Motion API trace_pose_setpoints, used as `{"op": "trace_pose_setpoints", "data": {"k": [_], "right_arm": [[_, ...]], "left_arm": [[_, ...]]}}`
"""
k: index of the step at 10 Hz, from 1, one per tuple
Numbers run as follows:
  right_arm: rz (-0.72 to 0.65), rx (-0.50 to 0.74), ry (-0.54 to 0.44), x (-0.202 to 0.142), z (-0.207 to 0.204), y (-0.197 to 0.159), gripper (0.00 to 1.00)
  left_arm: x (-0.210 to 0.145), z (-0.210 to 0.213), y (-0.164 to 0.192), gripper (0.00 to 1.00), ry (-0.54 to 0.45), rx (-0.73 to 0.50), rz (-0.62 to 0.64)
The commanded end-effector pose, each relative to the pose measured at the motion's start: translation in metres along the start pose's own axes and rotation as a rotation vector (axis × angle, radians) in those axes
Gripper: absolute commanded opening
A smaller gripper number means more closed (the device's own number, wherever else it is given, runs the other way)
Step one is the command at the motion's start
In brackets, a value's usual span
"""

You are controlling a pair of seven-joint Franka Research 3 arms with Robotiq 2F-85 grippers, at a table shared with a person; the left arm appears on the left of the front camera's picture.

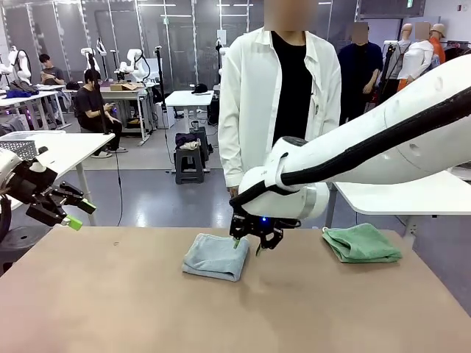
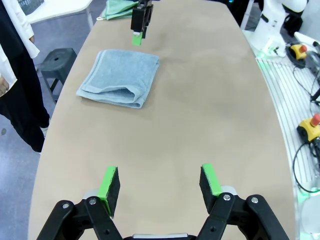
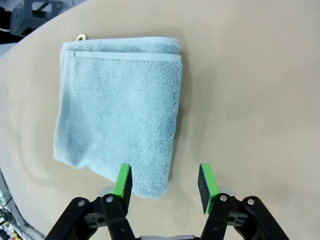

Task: Fold the towels and place them in the basket.
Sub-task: When a person lays out a Towel with hook on the table, fold it in half twice.

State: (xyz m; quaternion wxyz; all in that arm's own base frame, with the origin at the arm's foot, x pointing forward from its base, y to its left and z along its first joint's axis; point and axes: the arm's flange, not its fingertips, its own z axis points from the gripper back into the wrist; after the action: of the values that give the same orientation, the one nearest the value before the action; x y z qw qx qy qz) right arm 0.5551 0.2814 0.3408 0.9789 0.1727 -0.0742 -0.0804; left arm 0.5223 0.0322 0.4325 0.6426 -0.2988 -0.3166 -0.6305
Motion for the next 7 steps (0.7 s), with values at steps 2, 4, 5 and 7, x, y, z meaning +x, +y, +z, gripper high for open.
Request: {"op": "trace_pose_setpoints", "data": {"k": [2,4,5,7], "right_arm": [[0.002,0.096,0.031,-0.0039,-0.0041,-0.0080,0.67],[-0.016,0.054,0.024,-0.0007,-0.0025,-0.0029,0.67],[-0.016,0.054,0.024,-0.0007,-0.0025,-0.0029,0.67],[-0.016,0.054,0.024,-0.0007,-0.0025,-0.0029,0.67]], "left_arm": [[0.0021,0.0007,-0.0026,0.81,0.001,0.005,-0.002],[0.0021,0.0007,-0.0026,0.81,0.001,0.005,-0.002],[0.0021,0.0007,-0.0026,0.81,0.001,0.005,-0.002],[0.0021,0.0007,-0.0026,0.81,0.001,0.005,-0.002]]}}
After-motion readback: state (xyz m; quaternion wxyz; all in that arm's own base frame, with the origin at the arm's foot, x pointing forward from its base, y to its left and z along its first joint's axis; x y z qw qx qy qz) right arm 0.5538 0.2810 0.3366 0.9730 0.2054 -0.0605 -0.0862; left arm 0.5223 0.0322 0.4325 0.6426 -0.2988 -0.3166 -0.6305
